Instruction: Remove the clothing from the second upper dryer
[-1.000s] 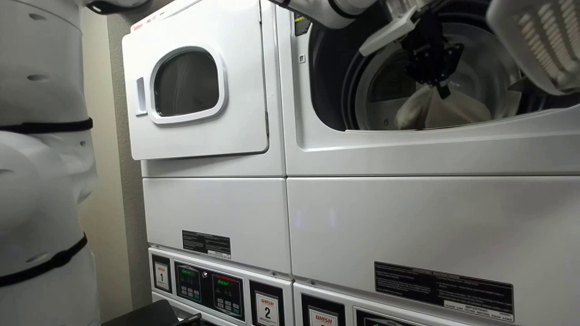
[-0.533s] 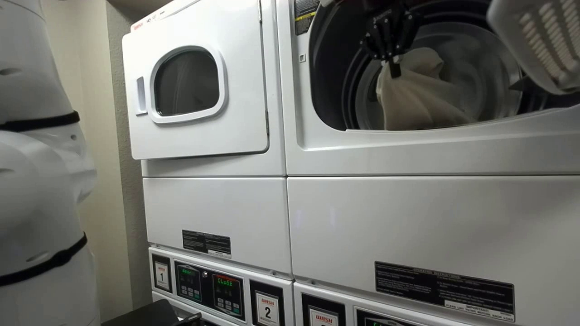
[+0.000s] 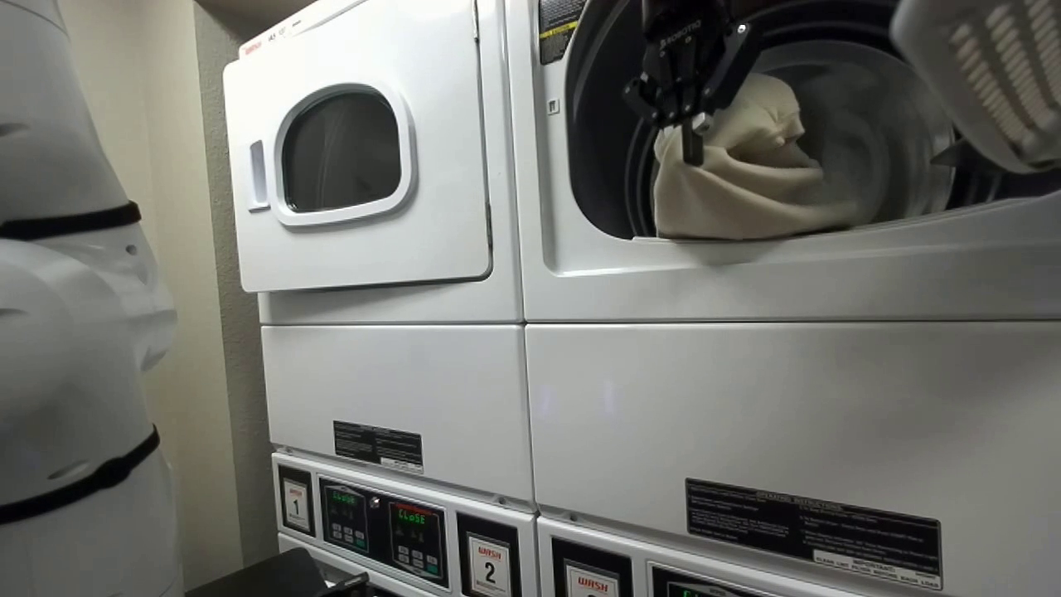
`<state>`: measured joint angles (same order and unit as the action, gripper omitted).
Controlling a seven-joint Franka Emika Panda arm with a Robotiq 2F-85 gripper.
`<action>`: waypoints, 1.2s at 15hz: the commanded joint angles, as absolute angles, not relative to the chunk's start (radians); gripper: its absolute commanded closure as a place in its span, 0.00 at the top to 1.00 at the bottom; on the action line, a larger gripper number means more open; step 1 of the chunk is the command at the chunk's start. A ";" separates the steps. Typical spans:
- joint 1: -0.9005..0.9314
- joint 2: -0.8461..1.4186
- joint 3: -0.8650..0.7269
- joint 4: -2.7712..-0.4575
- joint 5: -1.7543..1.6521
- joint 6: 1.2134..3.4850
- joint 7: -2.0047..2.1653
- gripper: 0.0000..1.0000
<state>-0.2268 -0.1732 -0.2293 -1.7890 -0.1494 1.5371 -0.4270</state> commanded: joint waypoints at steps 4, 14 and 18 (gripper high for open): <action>-0.236 -0.274 -0.258 -2.183 -0.475 1.580 -0.492 0.01; -0.248 -0.305 -0.318 -2.512 -0.847 1.700 -0.314 0.01; -0.238 -0.286 -0.310 -2.517 -0.650 1.811 -0.186 0.01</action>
